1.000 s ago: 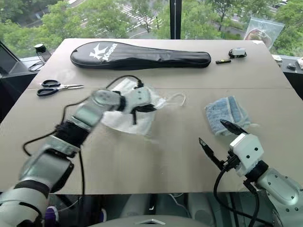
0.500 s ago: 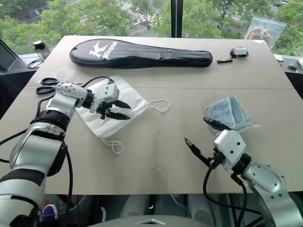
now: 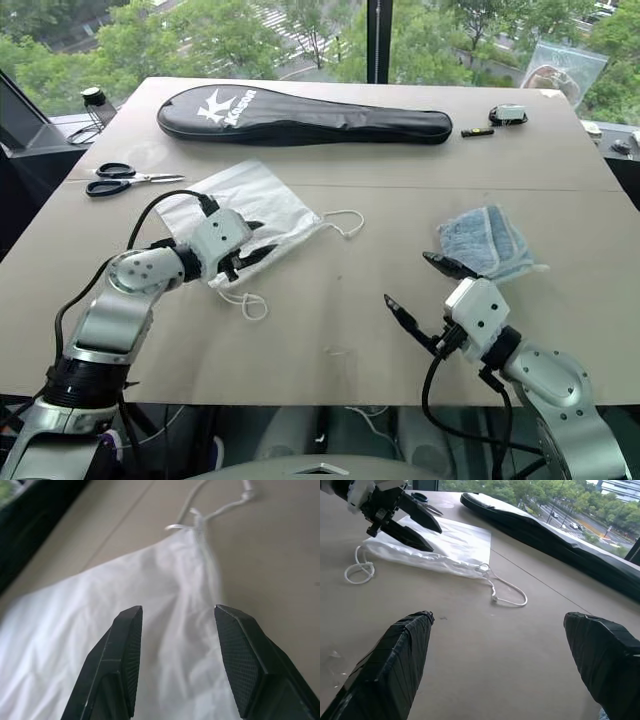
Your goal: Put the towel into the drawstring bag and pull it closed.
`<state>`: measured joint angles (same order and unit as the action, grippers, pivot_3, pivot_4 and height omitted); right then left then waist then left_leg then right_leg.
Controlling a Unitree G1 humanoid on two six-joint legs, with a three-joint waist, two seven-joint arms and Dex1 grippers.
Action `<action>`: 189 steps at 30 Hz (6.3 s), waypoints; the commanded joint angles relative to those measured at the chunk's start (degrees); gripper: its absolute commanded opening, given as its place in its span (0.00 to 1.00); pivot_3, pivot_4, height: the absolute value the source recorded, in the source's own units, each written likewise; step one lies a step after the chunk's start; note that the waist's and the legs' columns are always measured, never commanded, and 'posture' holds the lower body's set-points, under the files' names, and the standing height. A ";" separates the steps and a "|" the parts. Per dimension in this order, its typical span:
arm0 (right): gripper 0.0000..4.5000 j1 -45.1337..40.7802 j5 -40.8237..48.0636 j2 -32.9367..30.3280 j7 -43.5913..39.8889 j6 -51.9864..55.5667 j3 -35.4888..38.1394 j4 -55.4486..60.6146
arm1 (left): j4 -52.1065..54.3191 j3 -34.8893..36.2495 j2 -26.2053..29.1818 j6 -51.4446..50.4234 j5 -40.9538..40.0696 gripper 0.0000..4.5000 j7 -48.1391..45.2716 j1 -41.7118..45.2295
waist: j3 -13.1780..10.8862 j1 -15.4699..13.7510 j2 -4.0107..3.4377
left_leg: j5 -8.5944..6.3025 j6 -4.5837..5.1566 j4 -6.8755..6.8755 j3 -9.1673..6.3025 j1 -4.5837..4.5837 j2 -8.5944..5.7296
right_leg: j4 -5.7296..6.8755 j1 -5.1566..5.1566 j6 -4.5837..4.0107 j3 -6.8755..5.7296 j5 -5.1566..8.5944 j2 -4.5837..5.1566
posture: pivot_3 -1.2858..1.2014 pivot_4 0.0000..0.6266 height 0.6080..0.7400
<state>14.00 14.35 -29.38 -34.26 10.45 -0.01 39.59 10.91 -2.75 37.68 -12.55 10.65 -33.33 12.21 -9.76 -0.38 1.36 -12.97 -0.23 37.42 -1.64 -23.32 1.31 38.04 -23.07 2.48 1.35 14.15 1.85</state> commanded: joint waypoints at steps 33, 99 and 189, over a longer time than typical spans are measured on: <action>1.00 -0.89 2.75 -2.55 -1.36 1.46 1.68 1.48 | -1.51 -0.70 -5.76 10.54 7.75 0.51 10.91 -9.29 | 0.01 -0.28 0.00 | -0.01 0.00 -0.05 0.03 -0.01 -0.02 | -0.05 0.00 -0.03 -0.03 -0.24 0.04 | 0.52 0.24 1.00; 0.34 -32.83 8.22 -2.19 -6.33 39.88 -2.15 -27.40 | -5.21 -3.30 -5.01 -25.43 -25.90 0.00 -1.89 14.39 | 0.64 1.72 1.19 | -0.02 -0.01 -0.36 0.13 0.60 0.06 | -0.12 0.44 -0.19 0.17 -0.16 -0.12 | 0.52 0.24 1.00; 0.82 -41.66 5.32 20.03 2.44 39.23 -8.48 -24.54 | 7.32 13.27 -14.95 -52.58 -58.79 0.00 10.95 14.66 | -0.08 1.40 0.05 | 0.01 -0.07 -0.25 -0.23 -0.50 -0.14 | 0.01 -0.45 -0.15 -0.22 -0.21 0.08 | 0.52 0.24 1.00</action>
<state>-27.45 18.22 -9.36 -31.82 48.78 -9.14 10.67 17.44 9.62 22.43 -66.15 -47.95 -21.74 25.87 -9.85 1.02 1.42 -12.96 -0.30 37.17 -1.88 -23.80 1.18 38.05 -23.53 2.33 1.13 13.93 1.91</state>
